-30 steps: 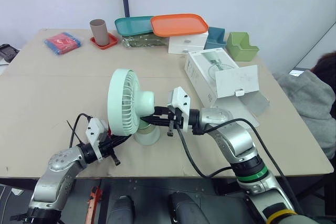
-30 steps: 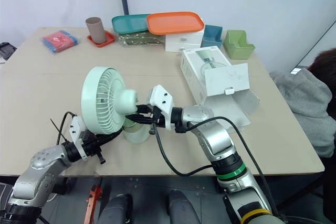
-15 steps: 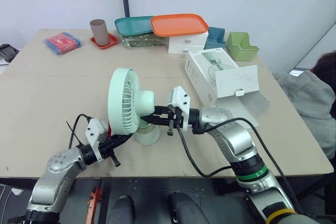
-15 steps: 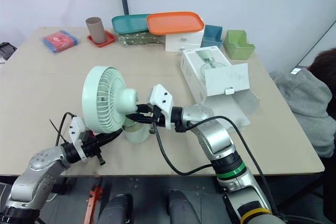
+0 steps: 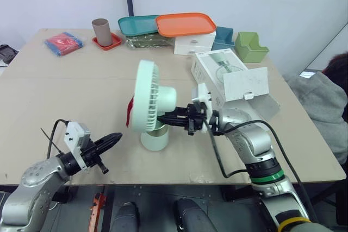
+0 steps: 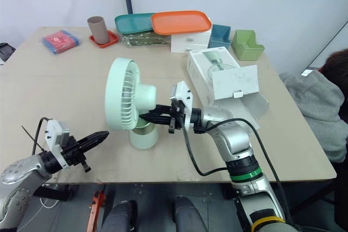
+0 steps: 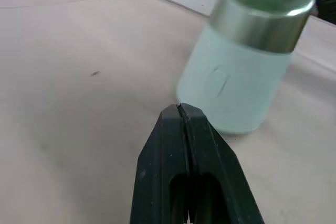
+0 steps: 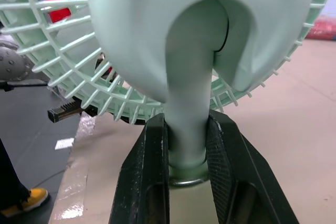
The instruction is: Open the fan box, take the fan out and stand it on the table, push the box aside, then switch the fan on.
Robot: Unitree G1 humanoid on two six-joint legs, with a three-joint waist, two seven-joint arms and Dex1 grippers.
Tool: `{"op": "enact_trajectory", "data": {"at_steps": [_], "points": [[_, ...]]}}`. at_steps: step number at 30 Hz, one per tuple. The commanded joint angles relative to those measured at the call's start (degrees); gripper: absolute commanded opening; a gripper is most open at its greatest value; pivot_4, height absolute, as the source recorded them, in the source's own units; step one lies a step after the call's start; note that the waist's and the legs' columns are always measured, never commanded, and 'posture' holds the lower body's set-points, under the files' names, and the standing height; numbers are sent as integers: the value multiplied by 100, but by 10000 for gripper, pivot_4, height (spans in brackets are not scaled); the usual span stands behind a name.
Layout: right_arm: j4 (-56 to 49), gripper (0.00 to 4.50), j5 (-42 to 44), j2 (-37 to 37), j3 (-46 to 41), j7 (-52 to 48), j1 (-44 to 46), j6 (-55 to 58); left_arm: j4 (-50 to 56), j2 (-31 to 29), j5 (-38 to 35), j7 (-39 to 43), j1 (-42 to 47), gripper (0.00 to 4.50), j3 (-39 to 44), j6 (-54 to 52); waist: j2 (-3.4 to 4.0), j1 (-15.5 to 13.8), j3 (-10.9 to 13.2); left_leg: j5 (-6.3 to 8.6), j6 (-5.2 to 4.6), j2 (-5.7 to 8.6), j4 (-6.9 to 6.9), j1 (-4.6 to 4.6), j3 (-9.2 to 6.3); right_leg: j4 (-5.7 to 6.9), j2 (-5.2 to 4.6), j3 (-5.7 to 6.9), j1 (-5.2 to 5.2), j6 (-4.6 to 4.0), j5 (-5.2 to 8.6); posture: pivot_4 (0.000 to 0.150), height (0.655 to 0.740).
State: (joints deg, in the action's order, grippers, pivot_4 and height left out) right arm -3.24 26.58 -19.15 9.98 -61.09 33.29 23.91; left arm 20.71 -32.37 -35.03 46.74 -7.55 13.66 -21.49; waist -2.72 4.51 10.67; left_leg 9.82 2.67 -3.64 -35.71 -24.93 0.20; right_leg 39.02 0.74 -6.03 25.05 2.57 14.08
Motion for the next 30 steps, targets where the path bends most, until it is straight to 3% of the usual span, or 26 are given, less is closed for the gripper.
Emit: {"op": "enact_trajectory", "data": {"at_steps": [1, 9, 11, 13, 16, 22, 30], "points": [[-794, 3938, 1419, 25, -724, -575, 29, 226, 791, 56, -511, -74, -509, 537, 624, 68, 1, -6, 1, 0, 0, 1, 1, -3, 0, 0, -1, 0, 1, 1, 1, 1500, 7400], [-847, 3938, 1715, -52, -812, -674, 104, 379, 1498, 116, -834, -600, -482, 537, 534, -270, 2, -6, 1, 0, -1, 2, -6, -7, -3, 0, -3, 4, 3, -16, 8, 1500, 7400], [-776, 3938, 1604, -65, -746, -656, 116, 331, 1662, 101, -891, -835, -346, 537, 443, -423, 2, -6, 1, 0, -1, 1, -6, -5, -3, 1, -1, 4, 3, -18, 6, 1500, 7400], [-496, 3938, 839, -69, -347, -341, 138, 61, 1748, 90, -917, -1003, -194, 537, 351, -547, 2, -7, 1, 0, -1, 1, -6, -5, -3, 1, -1, 4, 3, -16, 5, 1500, 7400], [-14, 3938, -150, 70, 135, 75, 148, -569, 1620, 106, -650, -1098, -87, 537, 166, -523, 2, 1, 1, 0, -1, 2, -6, -6, -3, 1, -1, 4, 3, -7, 1, 1500, 7400], [196, 3938, -440, 331, 269, 400, 194, -696, 1139, 111, -92, -881, 22, 537, -395, -289, 2, -6, 1, -3, 3, 3, -5, -1, -3, 1, 4, -3, 6, -3, -10, 1500, 7400], [138, 3938, -630, 375, 301, 431, 64, -834, 270, 203, 436, -573, 118, 537, -555, 289, 2, -9, 1, -3, 3, 6, -4, -5, -6, 1, 3, -2, 6, 0, -9, 1500, 7400]]}}
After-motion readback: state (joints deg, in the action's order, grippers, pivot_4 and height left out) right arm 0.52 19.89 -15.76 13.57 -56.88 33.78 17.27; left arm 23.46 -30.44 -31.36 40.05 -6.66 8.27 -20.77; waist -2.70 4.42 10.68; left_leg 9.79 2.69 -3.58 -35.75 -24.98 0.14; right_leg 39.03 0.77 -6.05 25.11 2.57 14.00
